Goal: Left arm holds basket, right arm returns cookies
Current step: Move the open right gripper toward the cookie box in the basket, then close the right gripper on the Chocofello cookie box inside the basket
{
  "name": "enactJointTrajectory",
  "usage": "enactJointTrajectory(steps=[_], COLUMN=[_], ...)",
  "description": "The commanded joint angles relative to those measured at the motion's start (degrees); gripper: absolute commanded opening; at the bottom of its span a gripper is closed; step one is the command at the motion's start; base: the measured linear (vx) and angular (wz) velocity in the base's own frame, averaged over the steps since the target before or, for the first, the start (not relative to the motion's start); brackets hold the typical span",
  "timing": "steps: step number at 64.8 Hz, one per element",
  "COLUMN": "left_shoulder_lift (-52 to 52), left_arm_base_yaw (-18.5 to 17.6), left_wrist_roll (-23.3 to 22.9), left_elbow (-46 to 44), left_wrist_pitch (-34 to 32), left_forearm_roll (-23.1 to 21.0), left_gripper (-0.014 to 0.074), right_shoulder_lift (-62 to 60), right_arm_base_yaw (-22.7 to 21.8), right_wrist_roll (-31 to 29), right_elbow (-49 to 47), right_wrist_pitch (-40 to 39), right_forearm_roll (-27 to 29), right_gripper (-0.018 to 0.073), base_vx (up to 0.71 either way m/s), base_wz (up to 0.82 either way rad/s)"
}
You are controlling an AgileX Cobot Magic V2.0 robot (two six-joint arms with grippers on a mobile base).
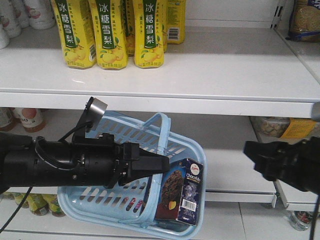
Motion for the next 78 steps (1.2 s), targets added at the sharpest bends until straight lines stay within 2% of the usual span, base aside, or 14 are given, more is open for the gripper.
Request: enactJointTrajectory(steps=[1, 11, 21, 64, 78], left_shoulder_lift=[-1.9, -1.9, -1.9, -1.9, -1.9], left_arm_base_yaw=[-0.3, -0.3, -0.3, -0.3, -0.3], left_wrist_roll=[0.7, 0.7, 0.7, 0.7, 0.7], left_elbow=[-2.1, -2.1, -2.1, -2.1, -2.1], left_wrist_pitch=[3.2, 3.2, 3.2, 3.2, 3.2], left_forearm_roll=[-4.7, -4.7, -4.7, -4.7, -4.7], left_gripper=[-0.0006, -0.0006, -0.0006, -0.0006, -0.0006], right_shoulder_lift=[4.9, 13.4, 20.2, 28.1, 30.1], right_arm_base_yaw=[3.2, 7.0, 9.7, 10.1, 10.1], right_wrist_roll=[-0.4, -2.2, -4.2, -4.4, -10.7], right_elbow=[-4.1, -7.5, -9.9, -10.0, -10.0], right_wrist_pitch=[-2.9, 0.4, 4.1, 4.4, 4.3], right_forearm_roll=[4.5, 13.2, 16.2, 18.1, 24.2], right_gripper=[0.0485, 0.0515, 0.0514, 0.0514, 0.0514], base_vx=[0.00, 0.00, 0.00, 0.00, 0.00], base_wz=[0.00, 0.00, 0.00, 0.00, 0.00])
